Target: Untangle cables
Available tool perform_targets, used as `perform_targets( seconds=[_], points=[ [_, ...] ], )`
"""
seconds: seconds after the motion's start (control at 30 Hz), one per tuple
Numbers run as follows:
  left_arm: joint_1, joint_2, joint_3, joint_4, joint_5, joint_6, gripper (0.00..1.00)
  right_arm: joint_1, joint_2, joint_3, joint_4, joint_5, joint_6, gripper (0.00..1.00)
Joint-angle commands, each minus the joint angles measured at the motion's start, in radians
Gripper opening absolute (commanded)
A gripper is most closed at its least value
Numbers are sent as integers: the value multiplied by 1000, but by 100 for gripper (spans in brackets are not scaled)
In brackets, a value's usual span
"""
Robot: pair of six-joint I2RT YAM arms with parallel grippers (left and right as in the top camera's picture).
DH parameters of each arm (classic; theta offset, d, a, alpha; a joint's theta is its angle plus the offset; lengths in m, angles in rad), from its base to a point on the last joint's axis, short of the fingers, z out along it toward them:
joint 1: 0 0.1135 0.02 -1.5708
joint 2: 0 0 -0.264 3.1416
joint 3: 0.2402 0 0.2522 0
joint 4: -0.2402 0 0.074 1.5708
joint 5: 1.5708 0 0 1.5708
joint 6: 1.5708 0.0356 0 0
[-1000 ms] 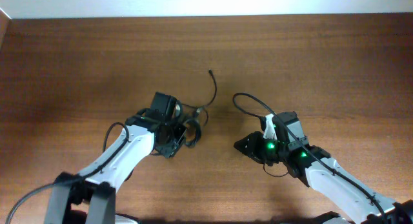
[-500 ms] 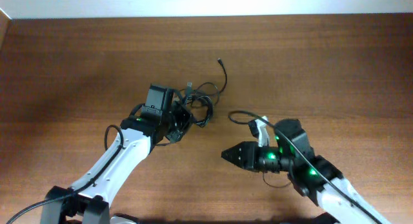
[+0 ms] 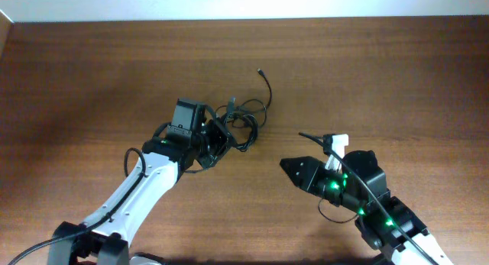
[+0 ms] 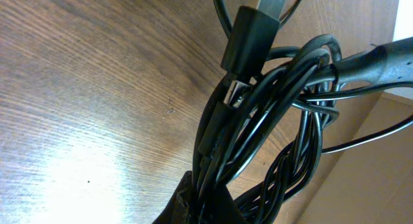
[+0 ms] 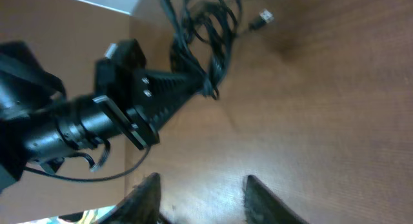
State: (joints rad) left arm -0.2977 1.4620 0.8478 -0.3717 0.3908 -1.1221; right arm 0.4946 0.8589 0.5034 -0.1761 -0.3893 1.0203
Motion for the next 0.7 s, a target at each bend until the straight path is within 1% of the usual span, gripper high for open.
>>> perform_targets(
  seconds=[0.0, 0.07, 0.13, 0.17, 0.23, 0.27, 0.3, 0.37, 0.4, 0.47, 0.6, 0.67],
  points=[
    [6, -28, 16, 23, 20, 16, 0, 3, 24, 5, 51, 31, 10, 23],
    [6, -28, 16, 24, 40, 9, 0, 3, 40, 5, 50, 31, 10, 34],
    [6, -28, 16, 23, 40, 9, 0, 3, 61, 5, 51, 35, 9, 42],
    [6, -28, 16, 24, 40, 7, 0, 3, 79, 5, 59, 34, 9, 44],
    [6, -28, 16, 23, 40, -45, 0, 3, 112, 5, 83, 9, 10, 45],
    [6, -28, 16, 23, 40, -66, 0, 3, 133, 5, 111, -19, 10, 47],
    [6, -28, 16, 23, 39, -71, 0, 4, 149, 5, 140, -39, 18, 47],
    [6, -28, 16, 23, 35, -93, 0, 4, 206, 5, 177, -45, 116, 47],
    [6, -28, 16, 23, 37, -125, 0, 4, 232, 5, 201, -45, 122, 47],
    [5, -28, 16, 21, 40, -177, 0, 10, 284, 5, 251, -44, 121, 47],
    [5, -28, 16, 19, 40, -293, 0, 56, 408, 5, 436, -43, 53, 47],
    [5, -28, 16, 20, 39, -306, 0, 78, 454, 5, 500, -32, 53, 46]
  ],
)
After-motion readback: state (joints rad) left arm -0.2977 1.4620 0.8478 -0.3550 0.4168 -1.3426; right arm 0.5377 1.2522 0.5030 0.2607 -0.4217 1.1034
